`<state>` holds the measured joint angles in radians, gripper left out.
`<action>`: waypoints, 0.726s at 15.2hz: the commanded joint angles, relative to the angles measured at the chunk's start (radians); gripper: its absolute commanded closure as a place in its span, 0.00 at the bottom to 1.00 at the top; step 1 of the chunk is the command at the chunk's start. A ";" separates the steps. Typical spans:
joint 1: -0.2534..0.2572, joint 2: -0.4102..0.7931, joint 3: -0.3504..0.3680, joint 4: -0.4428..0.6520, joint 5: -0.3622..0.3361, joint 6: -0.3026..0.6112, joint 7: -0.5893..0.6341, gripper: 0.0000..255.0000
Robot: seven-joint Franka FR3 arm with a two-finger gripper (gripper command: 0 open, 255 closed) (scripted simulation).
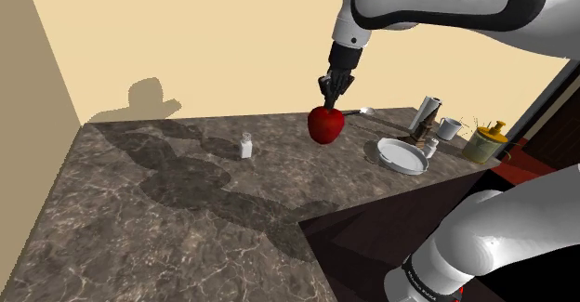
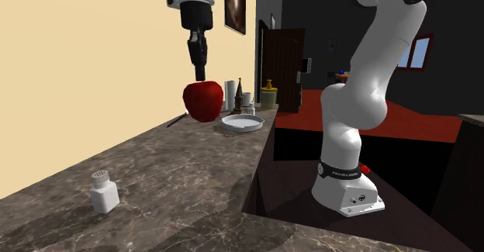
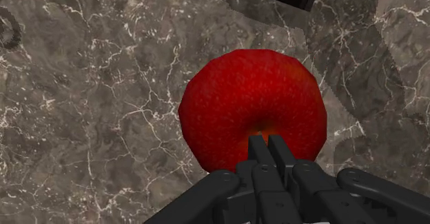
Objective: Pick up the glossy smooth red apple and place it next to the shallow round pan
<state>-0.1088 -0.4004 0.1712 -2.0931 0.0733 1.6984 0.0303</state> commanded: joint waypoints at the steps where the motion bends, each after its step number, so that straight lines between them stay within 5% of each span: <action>1: -0.020 0.011 -0.037 0.002 -0.016 0.007 -0.054 1.00; 11: -0.110 0.122 -0.194 0.103 -0.074 0.012 -0.283 1.00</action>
<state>-0.2095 -0.3010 -0.0069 -2.0082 0.0049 1.7059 -0.2266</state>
